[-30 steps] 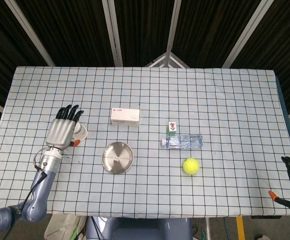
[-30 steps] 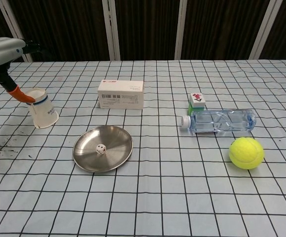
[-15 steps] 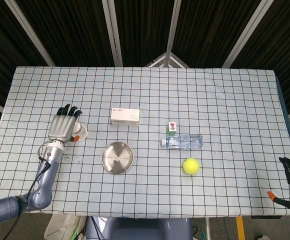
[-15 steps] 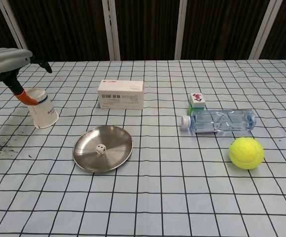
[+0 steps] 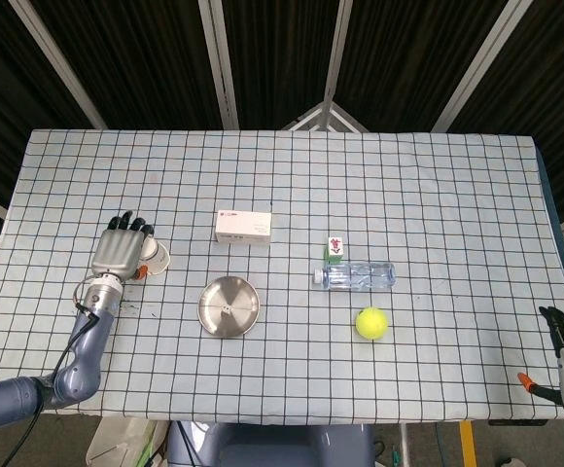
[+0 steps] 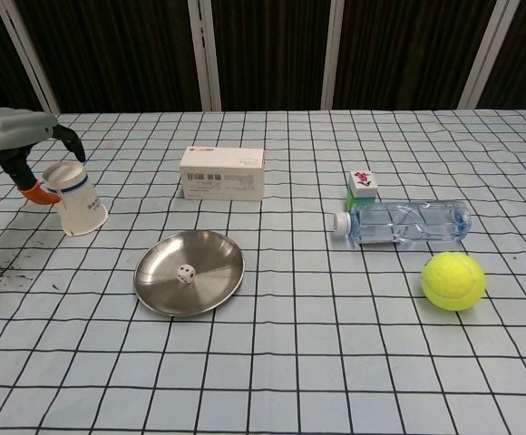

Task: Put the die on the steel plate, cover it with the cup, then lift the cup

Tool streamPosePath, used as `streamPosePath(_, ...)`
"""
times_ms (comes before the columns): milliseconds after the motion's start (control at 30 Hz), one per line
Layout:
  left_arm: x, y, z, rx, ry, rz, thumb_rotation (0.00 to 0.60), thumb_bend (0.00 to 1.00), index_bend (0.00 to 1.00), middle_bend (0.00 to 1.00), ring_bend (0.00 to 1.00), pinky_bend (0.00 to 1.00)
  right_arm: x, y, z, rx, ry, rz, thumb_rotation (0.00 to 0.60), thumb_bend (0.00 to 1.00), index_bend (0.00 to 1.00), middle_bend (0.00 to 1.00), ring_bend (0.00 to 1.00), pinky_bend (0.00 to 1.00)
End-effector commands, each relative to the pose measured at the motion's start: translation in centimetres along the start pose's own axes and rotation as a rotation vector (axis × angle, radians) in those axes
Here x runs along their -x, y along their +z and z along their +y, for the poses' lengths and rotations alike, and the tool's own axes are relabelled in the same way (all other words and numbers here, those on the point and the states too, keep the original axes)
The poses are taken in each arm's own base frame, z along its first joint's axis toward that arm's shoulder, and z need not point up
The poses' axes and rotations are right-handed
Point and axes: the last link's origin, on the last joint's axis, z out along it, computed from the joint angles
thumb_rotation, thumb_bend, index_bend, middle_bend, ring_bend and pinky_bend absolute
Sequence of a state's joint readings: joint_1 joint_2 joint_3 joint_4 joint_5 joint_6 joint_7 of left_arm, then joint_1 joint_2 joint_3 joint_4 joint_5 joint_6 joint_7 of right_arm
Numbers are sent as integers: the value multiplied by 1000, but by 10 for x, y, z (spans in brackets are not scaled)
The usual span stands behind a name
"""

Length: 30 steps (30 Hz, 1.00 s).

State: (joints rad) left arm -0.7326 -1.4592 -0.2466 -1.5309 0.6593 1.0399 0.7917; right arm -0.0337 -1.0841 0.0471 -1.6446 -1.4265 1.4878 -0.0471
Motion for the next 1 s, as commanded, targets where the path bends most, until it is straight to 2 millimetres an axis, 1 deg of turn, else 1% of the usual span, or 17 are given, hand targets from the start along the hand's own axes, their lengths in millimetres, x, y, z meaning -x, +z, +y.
streamPosePath(33,0,0,0,1,4,15,600,430,283,200,118,182,1,0,0,1,-2,-1,600,42,108,125,116,48)
streamPosePath(200,3,0,-1,0,22,32,600,432,290,227,151,201,1,0,0,2,0,-2,600,42,107,125,116,48)
streamPosePath(567,9,0,4,20,27,51,600,436,293,215,157,215,0,0,0,5,1,-1,600,41,108,125,116,48)
streamPosePath(667,9,0,4,22,25,57,600,454,299,222,173,232,0,0,0,5,2,-2,600,42,108,124,116,48)
streamPosePath(900,11,-1,0,14,30,70,600,467,310,321,280,244,-1,-1,0,4,5,-1,600,42,108,125,116,48)
streamPosePath(933,10,-4,7,37,45,76,600,467,310,327,290,244,-1,-1,0,4,7,-1,600,42,108,125,116,48)
streamPosePath(967,13,-5,-2,13,50,69,600,467,310,331,294,244,0,-1,0,4,7,-1,600,42,108,125,116,48)
streamPosePath(1000,15,-5,-4,11,51,66,600,467,310,337,297,244,-1,-1,0,4,7,-1,600,42,108,125,116,48)
